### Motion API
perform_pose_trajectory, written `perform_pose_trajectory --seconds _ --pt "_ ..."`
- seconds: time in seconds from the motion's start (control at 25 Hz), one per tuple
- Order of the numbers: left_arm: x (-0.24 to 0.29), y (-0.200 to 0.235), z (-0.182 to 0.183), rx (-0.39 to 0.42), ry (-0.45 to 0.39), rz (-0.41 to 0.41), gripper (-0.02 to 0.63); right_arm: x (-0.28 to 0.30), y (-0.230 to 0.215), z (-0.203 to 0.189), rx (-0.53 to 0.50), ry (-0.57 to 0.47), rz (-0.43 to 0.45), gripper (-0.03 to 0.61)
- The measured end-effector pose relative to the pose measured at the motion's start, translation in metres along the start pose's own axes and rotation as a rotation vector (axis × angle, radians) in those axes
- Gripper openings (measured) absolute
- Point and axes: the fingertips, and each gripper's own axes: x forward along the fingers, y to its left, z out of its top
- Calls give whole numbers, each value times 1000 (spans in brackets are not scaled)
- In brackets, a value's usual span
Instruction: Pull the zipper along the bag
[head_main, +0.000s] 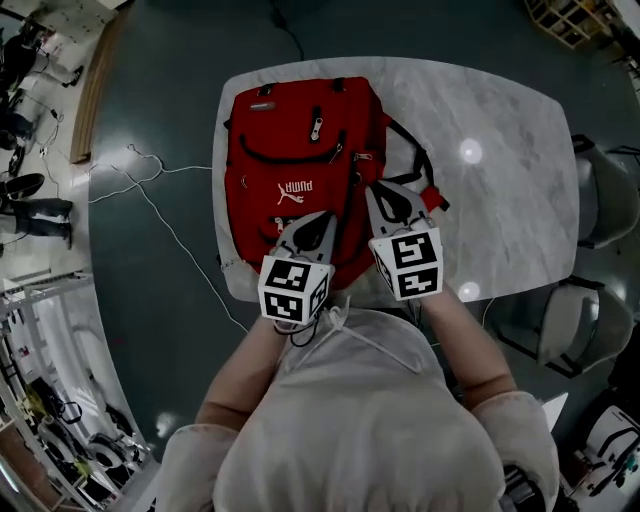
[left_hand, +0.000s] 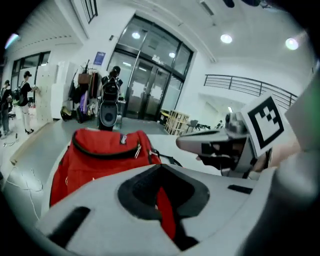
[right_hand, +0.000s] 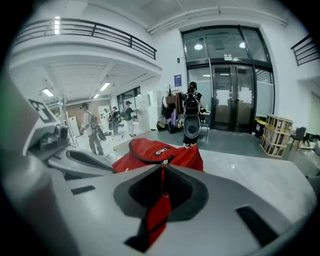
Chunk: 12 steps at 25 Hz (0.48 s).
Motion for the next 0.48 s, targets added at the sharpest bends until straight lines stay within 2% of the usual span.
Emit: perform_pose_trajectory --seconds 0.28,0.48 --pt "-40 -11 75 89 -234 23 18 -38 16 36 8 -169 -69 31" --pt "-81 -17 121 149 -440 76 18 -68 24 61 23 -281 -85 28"
